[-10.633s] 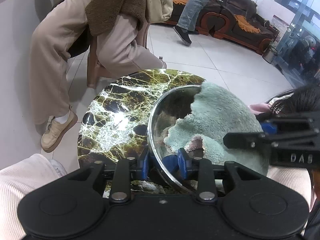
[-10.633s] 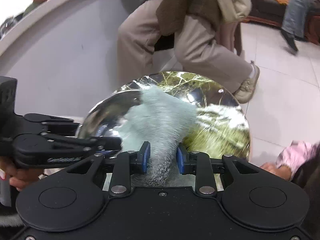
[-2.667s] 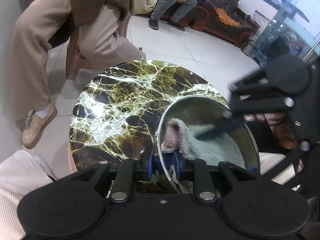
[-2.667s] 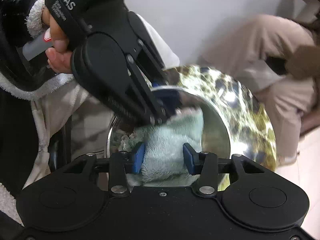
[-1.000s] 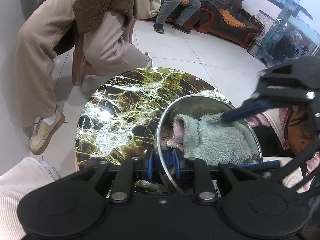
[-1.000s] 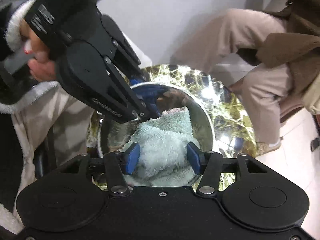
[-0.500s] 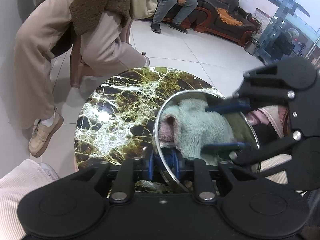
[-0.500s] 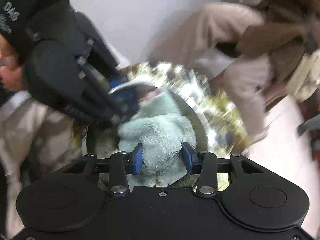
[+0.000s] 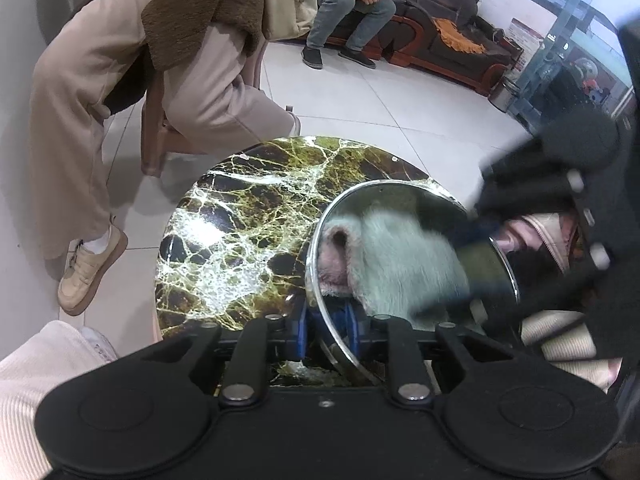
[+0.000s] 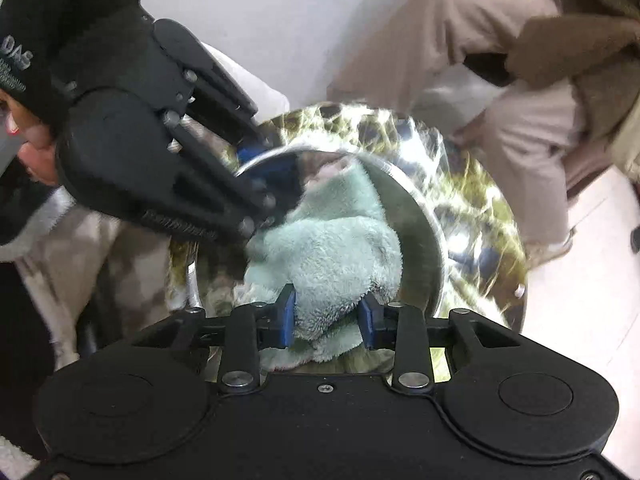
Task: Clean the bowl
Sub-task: 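Hold the bowl rim with the left gripper while the right gripper rubs the towel across the bowl bottom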
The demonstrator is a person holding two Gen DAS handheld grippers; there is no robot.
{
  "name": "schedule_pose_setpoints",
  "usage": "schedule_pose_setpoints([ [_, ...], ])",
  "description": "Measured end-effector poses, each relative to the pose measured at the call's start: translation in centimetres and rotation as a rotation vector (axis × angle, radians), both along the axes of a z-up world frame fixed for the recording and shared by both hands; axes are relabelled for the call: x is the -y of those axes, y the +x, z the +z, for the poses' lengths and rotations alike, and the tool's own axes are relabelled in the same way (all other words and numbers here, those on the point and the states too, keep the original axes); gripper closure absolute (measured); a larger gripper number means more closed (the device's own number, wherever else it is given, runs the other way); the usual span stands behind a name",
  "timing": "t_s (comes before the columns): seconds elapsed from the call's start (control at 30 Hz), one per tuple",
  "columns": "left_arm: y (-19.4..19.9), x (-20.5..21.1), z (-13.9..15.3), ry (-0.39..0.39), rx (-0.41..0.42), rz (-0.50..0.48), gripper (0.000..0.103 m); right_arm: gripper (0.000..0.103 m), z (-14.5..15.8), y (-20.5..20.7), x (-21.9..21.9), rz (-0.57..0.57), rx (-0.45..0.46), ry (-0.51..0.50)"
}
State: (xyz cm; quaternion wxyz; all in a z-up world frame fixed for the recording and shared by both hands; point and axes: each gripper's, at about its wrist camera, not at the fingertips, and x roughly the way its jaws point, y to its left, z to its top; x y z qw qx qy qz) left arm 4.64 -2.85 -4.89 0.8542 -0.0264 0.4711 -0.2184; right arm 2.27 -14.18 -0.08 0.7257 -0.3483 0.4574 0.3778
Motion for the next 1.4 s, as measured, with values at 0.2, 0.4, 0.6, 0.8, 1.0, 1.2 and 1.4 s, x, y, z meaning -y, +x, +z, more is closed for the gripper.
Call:
schedule_pose_setpoints([
  [0.2, 0.4, -0.2, -0.1, -0.011, -0.004, 0.007, 0.085, 0.072, -0.2, 0.0, 0.5, 0.01, -0.061, -0.056],
  [0.4, 0.6, -0.2, -0.1, -0.014, -0.006, 0.002, 0.085, 0.073, 0.0, -0.7, -0.6, 0.022, -0.137, 0.005],
  [0.6, 0.7, -0.2, 0.0, -0.016, -0.012, 0.003, 0.085, 0.074, 0.3, 0.5, 0.6, -0.015, -0.073, -0.028],
  [0.8, 0.6, 0.0, 0.0, -0.005, -0.007, -0.002, 0.085, 0.073, 0.0, -0.4, -0.6, 0.045, -0.134, -0.007],
  [1.0, 0.6, -0.1, 0.0, -0.006, -0.01, 0.005, 0.085, 0.074, -0.3, 1.5, 0.1, -0.013, -0.077, -0.017],
  [1.2, 0.7, 0.0, -0.1, -0.013, -0.013, 0.011, 0.085, 0.073, -0.2, 0.1, -0.3, 0.01, -0.148, -0.003],
  [1.4, 0.5, 0.2, 0.0, -0.002, -0.007, 0.005, 0.084, 0.071, -0.4, 1.6, 0.0, -0.017, -0.085, 0.0],
])
